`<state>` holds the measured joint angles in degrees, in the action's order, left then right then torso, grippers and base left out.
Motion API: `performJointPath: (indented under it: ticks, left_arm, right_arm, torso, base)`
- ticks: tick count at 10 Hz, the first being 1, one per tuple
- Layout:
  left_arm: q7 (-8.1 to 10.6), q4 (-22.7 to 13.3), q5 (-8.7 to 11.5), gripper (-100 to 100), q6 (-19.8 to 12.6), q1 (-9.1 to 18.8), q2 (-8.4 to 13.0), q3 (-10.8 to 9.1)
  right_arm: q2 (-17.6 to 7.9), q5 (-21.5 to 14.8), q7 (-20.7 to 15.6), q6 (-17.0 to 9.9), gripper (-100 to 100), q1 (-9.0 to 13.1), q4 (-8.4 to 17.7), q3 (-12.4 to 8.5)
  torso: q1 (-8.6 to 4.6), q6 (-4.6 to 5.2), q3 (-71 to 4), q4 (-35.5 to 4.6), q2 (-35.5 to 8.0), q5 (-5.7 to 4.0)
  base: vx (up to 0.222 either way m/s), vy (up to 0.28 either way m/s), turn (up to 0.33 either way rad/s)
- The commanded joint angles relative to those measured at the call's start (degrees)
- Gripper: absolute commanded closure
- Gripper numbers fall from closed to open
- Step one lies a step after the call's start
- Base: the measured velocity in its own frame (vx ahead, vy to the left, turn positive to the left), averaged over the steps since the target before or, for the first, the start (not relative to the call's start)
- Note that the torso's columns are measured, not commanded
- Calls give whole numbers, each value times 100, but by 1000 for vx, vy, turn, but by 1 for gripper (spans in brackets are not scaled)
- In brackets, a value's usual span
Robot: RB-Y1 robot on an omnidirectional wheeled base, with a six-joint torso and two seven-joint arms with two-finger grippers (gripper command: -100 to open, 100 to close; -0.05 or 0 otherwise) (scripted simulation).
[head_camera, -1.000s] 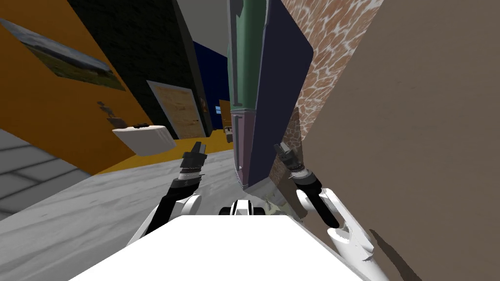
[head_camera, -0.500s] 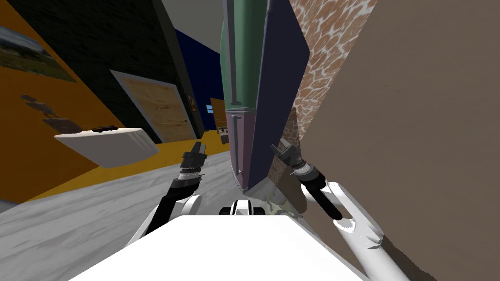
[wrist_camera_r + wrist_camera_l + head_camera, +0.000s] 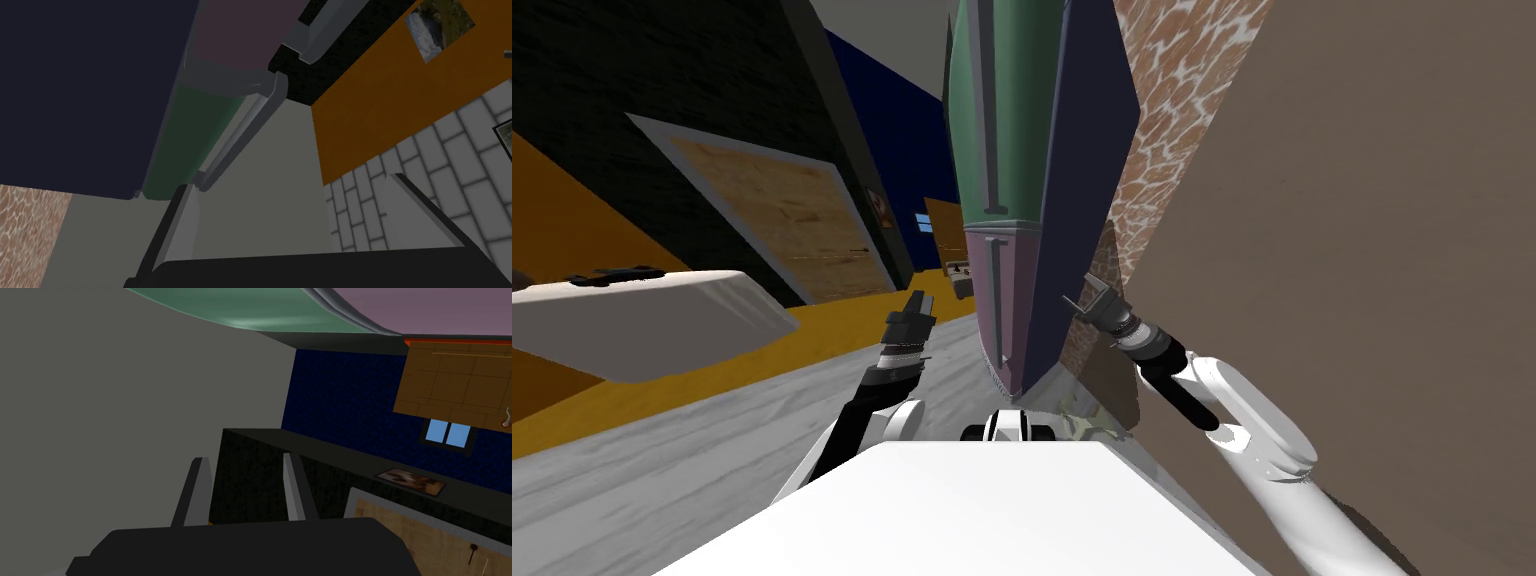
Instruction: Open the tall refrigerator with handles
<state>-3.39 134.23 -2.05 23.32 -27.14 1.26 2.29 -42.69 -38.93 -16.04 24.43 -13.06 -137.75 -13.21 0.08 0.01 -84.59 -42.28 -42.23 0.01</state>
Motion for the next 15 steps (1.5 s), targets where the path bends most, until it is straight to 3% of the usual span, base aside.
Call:
performJointPath:
  ticks: [1, 2, 4, 5, 12, 15]
  left_arm:
    - [0, 0, 0, 0, 0, 0, 0, 0]
    - [0, 0, 0, 0, 0, 0, 0, 0]
    - [0, 0, 0, 0, 0, 1, 1, 0]
    - [0, 0, 0, 0, 0, 0, 0, 0]
    - [0, 0, 0, 0, 0, 1, 0, 0]
    - [0, 0, 0, 0, 0, 1, 0, 0]
  right_arm:
    - [-469, -376, -190, 76, -100, 297, 35, -170]
    - [-539, -376, -190, 76, -100, 297, 35, -170]
    - [-920, -623, -311, 129, -100, 543, 84, -288]
    - [-943, -623, -311, 129, -100, 543, 84, -288]
    - [-2190, -1306, -663, 305, -100, 1350, 267, -620]
    - [-2582, -1525, -773, 362, -100, 1605, 315, -727]
  torso:
    - [4, -3, -5, 3, 5, 3]
    - [3, -2, -7, 3, 8, 2]
    - [-32, 0, 8, -4, -15, -9]
    - [-9, 0, 4, -2, -6, -3]
    - [-21, -3, 0, 1, -2, -5]
    - [-9, -1, 8, -3, -15, -1]
  base:
    - [129, 187, -222]
    - [83, 126, -64]
    - [84, 115, -144]
    - [64, 108, -78]
    - [84, 159, -152]
    - [71, 159, -122]
